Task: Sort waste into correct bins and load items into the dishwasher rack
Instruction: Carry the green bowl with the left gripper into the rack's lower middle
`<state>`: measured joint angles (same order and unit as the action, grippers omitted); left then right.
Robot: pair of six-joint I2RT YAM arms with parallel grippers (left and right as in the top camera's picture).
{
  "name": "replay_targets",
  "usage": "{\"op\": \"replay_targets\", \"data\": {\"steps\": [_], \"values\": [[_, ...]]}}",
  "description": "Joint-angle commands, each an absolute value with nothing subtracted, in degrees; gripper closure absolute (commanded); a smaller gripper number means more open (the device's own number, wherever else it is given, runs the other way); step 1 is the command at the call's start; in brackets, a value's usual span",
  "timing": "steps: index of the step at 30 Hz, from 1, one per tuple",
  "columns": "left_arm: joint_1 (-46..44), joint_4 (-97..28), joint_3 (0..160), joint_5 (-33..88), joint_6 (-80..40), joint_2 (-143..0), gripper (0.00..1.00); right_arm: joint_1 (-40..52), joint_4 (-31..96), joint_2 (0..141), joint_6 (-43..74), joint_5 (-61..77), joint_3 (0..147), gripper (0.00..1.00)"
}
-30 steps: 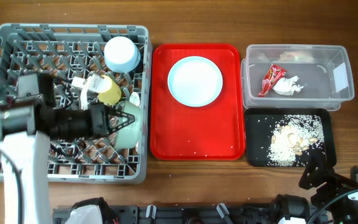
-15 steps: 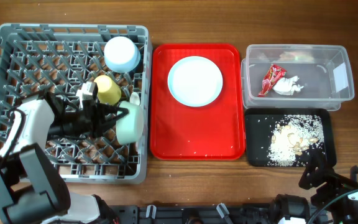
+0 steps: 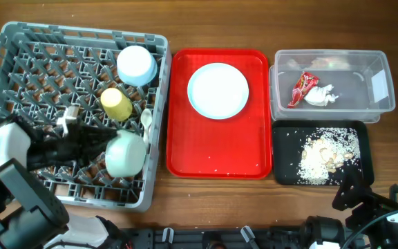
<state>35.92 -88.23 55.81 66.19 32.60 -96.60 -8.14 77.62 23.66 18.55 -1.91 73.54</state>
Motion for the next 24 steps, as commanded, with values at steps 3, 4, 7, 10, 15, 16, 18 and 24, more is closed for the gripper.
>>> {"op": "replay_targets", "data": {"steps": [3, 4, 7, 10, 15, 16, 18, 24], "values": [[37.71, -92.31, 61.6, 63.35, 33.67, -95.57, 0.01, -8.27, 77.65, 23.29, 18.17, -1.58, 73.49, 0.0], [37.71, -92.92, 63.51, 63.35, 33.65, -94.7, 0.01, -8.27, 77.65, 23.29, 18.15, -1.58, 73.49, 0.0], [37.71, -95.26, 68.29, 63.33, 33.63, -92.42, 0.0, -8.27, 77.65, 23.29, 18.17, -1.58, 73.49, 0.0], [37.71, -95.46, 71.66, 61.93, 29.85, -87.64, 0.01, -8.27, 77.65, 23.29, 18.17, -1.58, 73.49, 0.0], [34.28, -84.29, 72.12, 45.67, 10.33, -72.31, 0.0, -8.27, 77.65, 23.29, 18.2, -1.58, 73.49, 0.0], [33.12, -82.98, 72.12, 42.57, 7.51, -70.0, 0.01, -8.27, 77.65, 23.29, 18.17, -1.58, 73.49, 0.0], [28.58, -79.99, 72.12, 34.41, -0.16, -63.05, 0.01, -8.27, 77.65, 23.29, 18.17, -1.58, 73.49, 0.0], [15.11, -75.46, 72.01, 29.95, -12.95, -50.63, 0.0, -8.27, 77.65, 23.29, 18.15, -1.58, 73.49, 0.0]]}}
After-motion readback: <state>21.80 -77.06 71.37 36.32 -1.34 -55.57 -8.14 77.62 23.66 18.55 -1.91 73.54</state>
